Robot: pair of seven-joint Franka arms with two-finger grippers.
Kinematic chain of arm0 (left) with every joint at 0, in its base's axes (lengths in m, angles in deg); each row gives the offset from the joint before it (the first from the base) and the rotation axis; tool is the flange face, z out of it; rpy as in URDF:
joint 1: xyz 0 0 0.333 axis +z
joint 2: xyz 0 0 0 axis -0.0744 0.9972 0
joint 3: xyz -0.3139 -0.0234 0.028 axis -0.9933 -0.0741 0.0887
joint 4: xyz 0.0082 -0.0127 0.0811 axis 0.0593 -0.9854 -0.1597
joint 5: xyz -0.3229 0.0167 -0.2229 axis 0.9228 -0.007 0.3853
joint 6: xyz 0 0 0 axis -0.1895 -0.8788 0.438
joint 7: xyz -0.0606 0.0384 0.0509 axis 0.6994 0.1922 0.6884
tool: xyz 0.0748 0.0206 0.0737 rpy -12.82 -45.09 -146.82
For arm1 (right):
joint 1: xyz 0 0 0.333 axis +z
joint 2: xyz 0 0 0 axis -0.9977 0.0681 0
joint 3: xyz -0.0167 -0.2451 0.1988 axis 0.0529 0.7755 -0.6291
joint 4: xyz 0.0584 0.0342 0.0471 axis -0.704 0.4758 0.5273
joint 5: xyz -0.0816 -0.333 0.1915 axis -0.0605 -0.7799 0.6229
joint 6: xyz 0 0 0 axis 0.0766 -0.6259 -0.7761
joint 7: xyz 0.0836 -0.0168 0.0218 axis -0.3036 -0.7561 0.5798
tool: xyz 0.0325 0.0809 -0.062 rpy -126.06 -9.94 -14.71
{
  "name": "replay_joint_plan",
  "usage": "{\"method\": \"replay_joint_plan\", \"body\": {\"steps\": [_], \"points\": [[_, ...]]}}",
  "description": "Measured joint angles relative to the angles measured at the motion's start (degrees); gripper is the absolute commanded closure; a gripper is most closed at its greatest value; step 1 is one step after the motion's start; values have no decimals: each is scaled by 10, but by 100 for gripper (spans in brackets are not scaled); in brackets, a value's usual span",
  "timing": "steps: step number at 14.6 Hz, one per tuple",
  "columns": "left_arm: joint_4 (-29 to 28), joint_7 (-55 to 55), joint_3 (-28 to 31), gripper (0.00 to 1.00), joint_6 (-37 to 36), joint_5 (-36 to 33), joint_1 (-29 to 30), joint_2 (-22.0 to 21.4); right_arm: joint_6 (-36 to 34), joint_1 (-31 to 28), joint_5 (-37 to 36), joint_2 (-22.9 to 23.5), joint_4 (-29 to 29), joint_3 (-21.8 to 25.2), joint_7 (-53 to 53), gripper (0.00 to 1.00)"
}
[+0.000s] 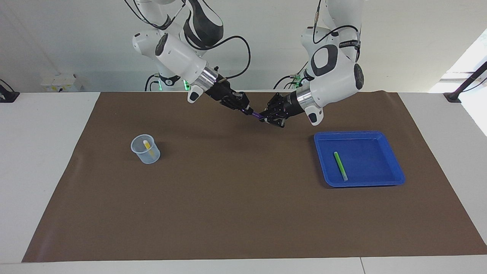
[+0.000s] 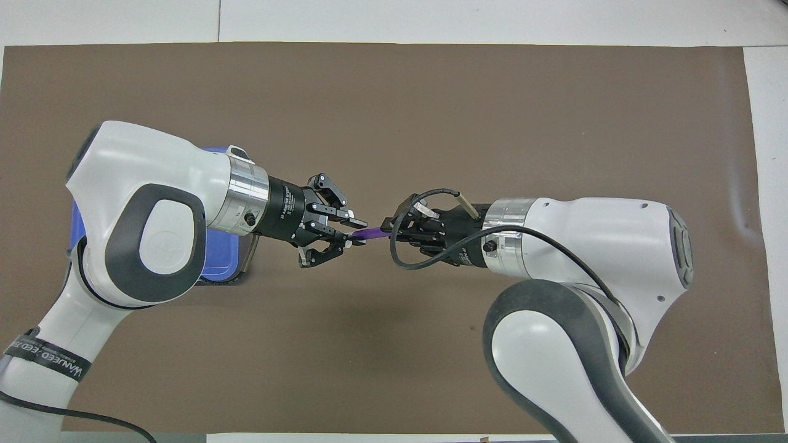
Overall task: Transfer and insert pens with both arms
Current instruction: 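Grasp the purple pen with the right gripper and open the left gripper, then insert the purple pen into the cup while the left gripper reaches the green pen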
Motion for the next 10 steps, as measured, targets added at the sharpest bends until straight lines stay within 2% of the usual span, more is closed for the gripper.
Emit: {"method": "replay_joint_plan", "body": {"steps": [4,7,10], "points": [[0,-1,3,0,18,0,-1,-5,-61,-16,-8,0,-1,3,45,100],[2,2,12,0,21,-56,12,-5,-198,-93,-123,-3,-26,5,129,100],[3,63,14,0,21,-125,41,-5,-343,-167,-223,-4,-86,10,240,100]]}}
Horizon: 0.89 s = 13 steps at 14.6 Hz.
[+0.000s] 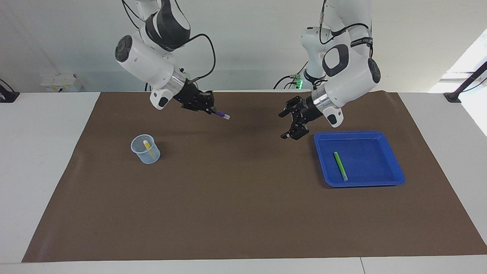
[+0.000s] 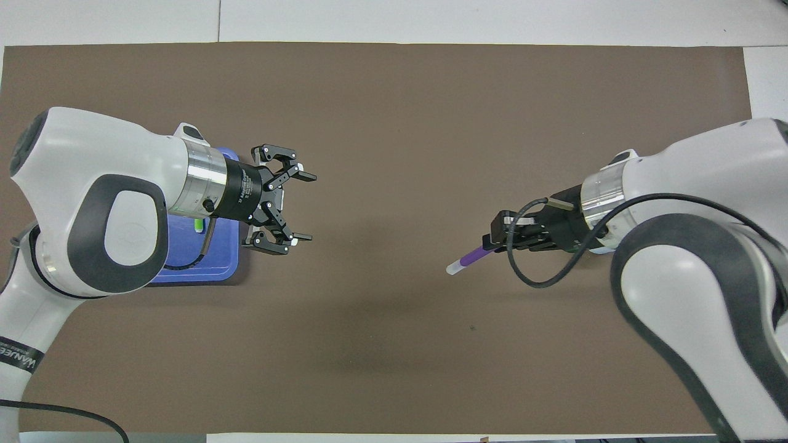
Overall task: Transfer and insert pens with both arms
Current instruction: 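Insert the purple pen into the cup while the left gripper reaches the green pen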
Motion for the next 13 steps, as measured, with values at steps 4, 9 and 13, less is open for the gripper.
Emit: {"method": "replay_joint_plan", "body": {"steps": [4,9,13], "points": [[-2,151,2,0,-1,-64,51,0,-87,-62,-153,5,-66,2,223,100],[-8,381,3,0,-1,-172,115,18,-58,-80,-316,26,-90,3,453,100],[-18,621,3,0,27,-246,138,50,-6,-92,-329,29,-64,3,490,100]]}}
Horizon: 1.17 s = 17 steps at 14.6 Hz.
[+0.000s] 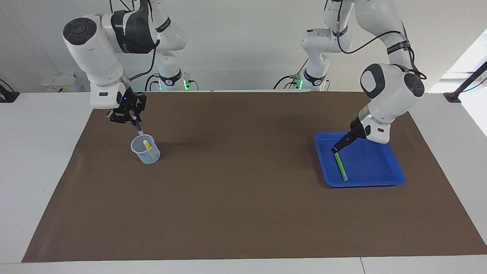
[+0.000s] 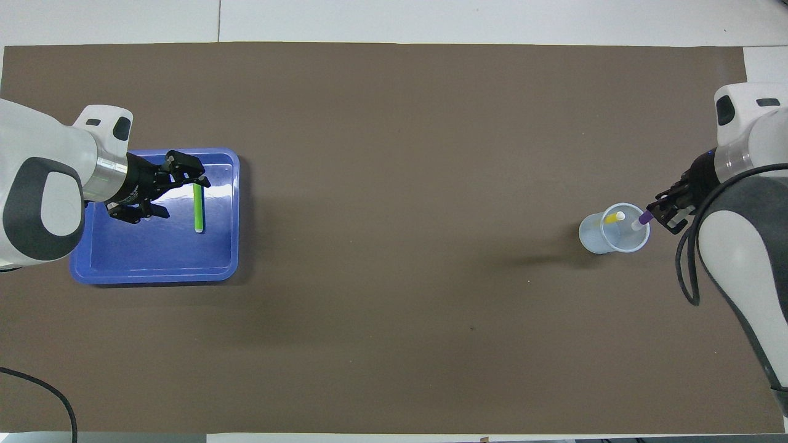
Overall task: Transfer and insert pens with both arms
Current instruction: 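Insert the purple pen into the cup while the left gripper reaches the green pen, then lift the green pen with the left gripper toward the right gripper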
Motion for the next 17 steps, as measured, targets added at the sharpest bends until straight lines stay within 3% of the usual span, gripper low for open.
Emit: {"method": "replay_joint_plan", "body": {"steps": [5,10,12,15,17], "points": [[-13,140,-1,0,65,-34,4,44,76,-6,0,-14,83,0,1,100],[-14,173,-4,9,99,-77,5,80,137,-31,0,-24,145,0,1,100],[-14,180,-3,17,107,-78,5,91,157,-36,0,-24,162,0,1,100],[-14,183,-4,39,110,-78,5,97,181,-36,0,-24,173,-1,1,100],[-14,184,-5,41,110,-78,5,97,193,-36,0,-24,180,-2,1,100]]}}
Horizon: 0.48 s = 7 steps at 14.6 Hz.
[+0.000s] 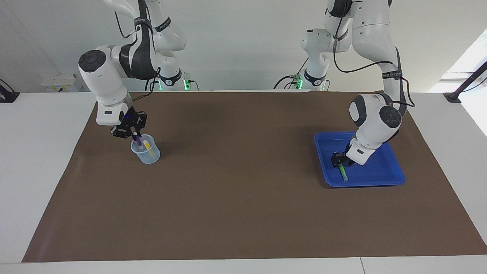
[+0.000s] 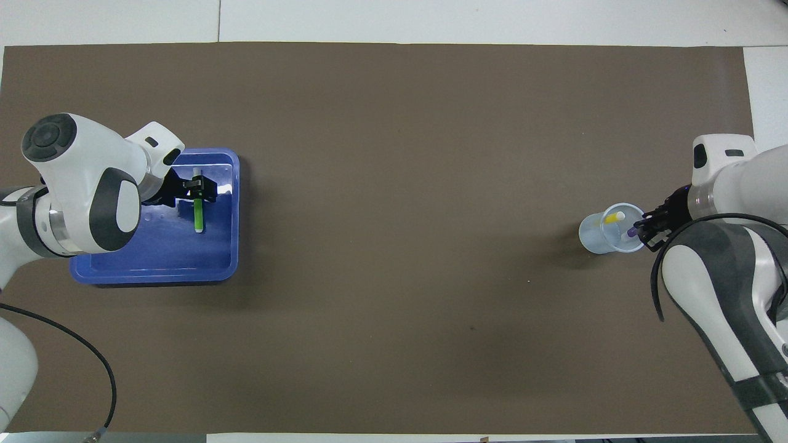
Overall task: Transfer and insert pens with both arms
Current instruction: 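Lift the green pen with the left gripper toward the right gripper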
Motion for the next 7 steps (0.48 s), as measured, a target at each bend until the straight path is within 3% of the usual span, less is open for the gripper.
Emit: {"method": "replay_joint_plan", "body": {"steps": [3,7], "points": [[0,0,0,41,7,0,0,1,36,0,7,0,15,-1,0,100],[0,0,-1,56,8,0,-2,3,52,0,35,0,33,-3,0,100]]}}
